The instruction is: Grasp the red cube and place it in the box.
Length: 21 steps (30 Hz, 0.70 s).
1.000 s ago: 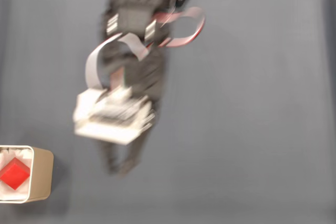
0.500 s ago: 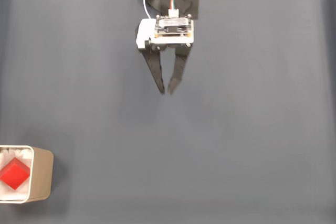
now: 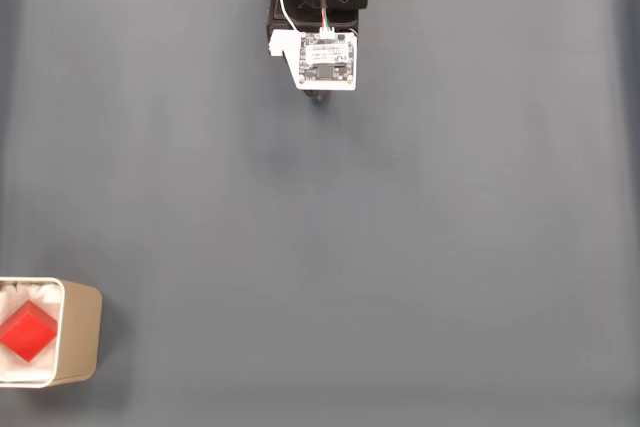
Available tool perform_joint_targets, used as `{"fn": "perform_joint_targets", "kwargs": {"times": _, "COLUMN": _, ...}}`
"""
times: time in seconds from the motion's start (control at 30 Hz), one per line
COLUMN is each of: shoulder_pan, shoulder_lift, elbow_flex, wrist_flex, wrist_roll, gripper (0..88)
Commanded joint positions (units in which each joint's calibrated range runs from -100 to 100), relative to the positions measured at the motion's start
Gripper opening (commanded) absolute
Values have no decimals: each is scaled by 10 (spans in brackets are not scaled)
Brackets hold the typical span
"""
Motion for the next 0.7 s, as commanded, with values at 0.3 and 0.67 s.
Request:
{"fn": "perform_joint_targets", "kwargs": {"times": 0.3, "shoulder_pan": -6, "shoulder_lift": 1, "elbow_flex": 5, "wrist_flex": 19, "wrist_roll": -1, "gripper": 0}}
{"fn": "perform_joint_targets", "kwargs": {"times": 0.67, "shoulder_pan": -6, "shoulder_lift": 1, "elbow_flex": 5, "wrist_flex": 19, "wrist_roll": -1, "gripper": 0}}
